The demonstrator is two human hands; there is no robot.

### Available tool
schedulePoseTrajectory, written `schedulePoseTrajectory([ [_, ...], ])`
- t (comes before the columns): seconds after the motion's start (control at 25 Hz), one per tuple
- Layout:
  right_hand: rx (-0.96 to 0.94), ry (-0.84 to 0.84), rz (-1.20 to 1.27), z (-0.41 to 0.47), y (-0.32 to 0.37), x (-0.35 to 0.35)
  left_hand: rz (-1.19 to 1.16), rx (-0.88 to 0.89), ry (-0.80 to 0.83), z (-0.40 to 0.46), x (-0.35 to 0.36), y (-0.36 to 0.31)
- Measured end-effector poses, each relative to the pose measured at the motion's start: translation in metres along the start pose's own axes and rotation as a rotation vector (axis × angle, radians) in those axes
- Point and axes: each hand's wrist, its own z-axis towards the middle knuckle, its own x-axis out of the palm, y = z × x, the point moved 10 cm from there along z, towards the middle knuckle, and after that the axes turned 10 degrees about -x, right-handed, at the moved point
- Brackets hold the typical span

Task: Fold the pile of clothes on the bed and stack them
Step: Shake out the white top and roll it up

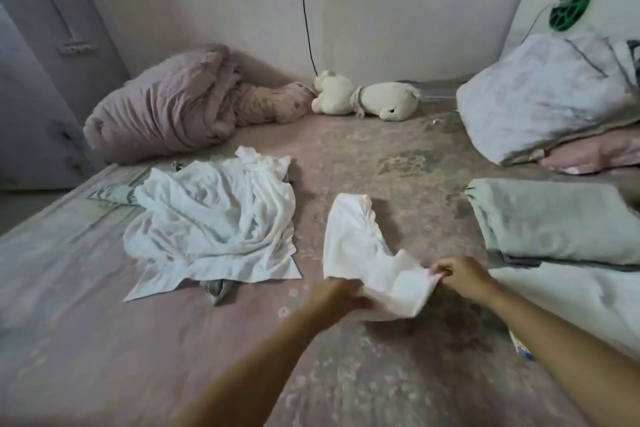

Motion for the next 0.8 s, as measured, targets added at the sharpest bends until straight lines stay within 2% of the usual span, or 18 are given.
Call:
schedulePoseTrajectory([
  [0.08,-0.079,0.128,-0.068,-0.031,-0.012,0.044,0.199,0.055,0.147,-0.032,0.078,0.018],
  [0.16,-0.146,0.14,-0.108,-0.053,-0.018,0.066,0.286,0.148,0.157,-0.046,0.119,0.028],
  [0.24,-0.133,0.042,-0.099,-0.066,-0.02,0.069,0.504,0.391,-0.063,-0.059,0.123,0.013],
  [0.28,-0.06,-0.038,-0.056,-0.075,-0.023,0.065,0.642,0.512,-0.157,-0.07,0.129,0.003],
  [0.32,0.039,-0.156,-0.013,-0.085,-0.023,0.056,0.74,0.535,-0.182,-0.075,0.136,-0.002],
  [0.4,0.255,-0.443,0.067,-0.104,-0.023,0.035,0.826,0.449,-0.181,-0.08,0.139,-0.004],
  [0.44,0.408,-0.512,0.146,-0.109,-0.028,0.034,0.852,0.39,-0.163,-0.079,0.141,-0.003],
  [0.52,0.712,-0.574,0.489,-0.101,-0.049,0.053,0.756,0.234,-0.096,-0.072,0.143,0.002],
  [0.6,0.83,-0.606,0.823,-0.081,-0.059,0.068,0.562,0.131,-0.03,-0.068,0.146,0.01],
  [0.68,0.79,-0.51,0.798,-0.053,-0.067,0.074,0.439,0.13,0.067,-0.066,0.16,0.014],
  [0.8,0.803,-0.465,0.486,-0.049,-0.069,0.056,0.457,0.16,0.12,-0.07,0.167,0.019],
])
